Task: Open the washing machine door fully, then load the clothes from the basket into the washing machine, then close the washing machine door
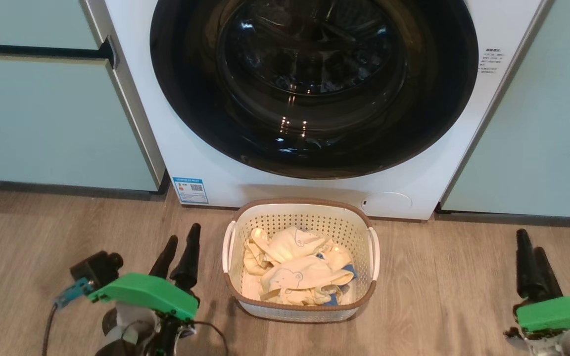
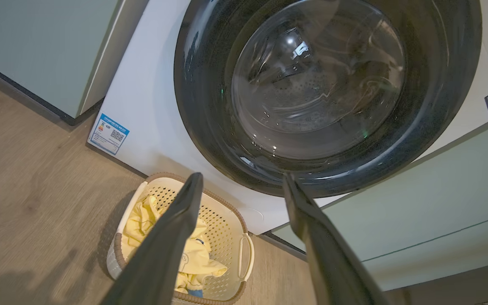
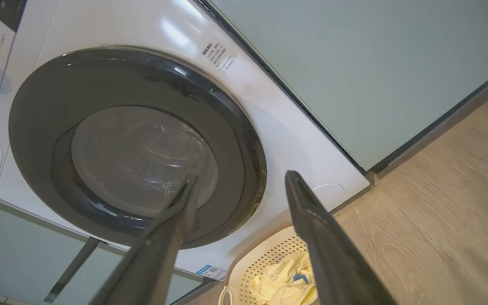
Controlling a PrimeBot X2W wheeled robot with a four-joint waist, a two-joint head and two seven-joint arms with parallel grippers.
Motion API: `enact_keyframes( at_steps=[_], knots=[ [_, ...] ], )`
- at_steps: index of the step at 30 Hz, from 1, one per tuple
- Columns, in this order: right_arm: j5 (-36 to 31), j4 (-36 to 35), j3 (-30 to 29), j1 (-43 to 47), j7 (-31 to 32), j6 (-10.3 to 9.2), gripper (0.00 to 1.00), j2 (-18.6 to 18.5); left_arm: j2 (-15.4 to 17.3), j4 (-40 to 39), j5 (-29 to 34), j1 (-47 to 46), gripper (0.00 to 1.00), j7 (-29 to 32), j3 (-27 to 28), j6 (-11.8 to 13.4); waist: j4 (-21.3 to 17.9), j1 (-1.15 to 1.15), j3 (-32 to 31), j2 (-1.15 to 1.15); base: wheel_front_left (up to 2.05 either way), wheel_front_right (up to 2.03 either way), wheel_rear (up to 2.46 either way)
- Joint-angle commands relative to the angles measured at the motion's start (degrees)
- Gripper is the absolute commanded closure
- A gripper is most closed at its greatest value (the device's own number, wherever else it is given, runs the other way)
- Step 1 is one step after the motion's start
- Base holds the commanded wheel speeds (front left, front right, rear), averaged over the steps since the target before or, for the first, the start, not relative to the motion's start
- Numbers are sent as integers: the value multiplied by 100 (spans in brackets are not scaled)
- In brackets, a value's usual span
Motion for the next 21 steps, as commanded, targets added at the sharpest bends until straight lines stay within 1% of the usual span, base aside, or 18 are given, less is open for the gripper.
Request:
enact_keyframes(
  at_steps=[1,2,8,16,21],
  knots=[
    [-261,-280,116,-355,-77,-9,0,-108,95,-234,226,-342,0,-79,53,26,4,0,1,0,0,0,0],
    [-513,-316,161,-368,-111,-10,0,-111,98,-249,387,-370,0,-113,28,34,10,0,1,0,0,0,0],
    [-1356,-373,298,-392,-213,-10,0,-120,113,-287,858,-442,0,-214,-30,87,29,0,-6,0,0,0,0],
    [-2172,-444,403,-437,-347,-12,0,-132,169,-298,1488,-531,0,-349,-127,164,23,0,-8,0,0,0,0],
    [-2515,-462,420,-462,-415,-12,0,-138,193,-336,1790,-579,0,-416,-185,211,21,0,-3,0,0,0,0]
  ],
)
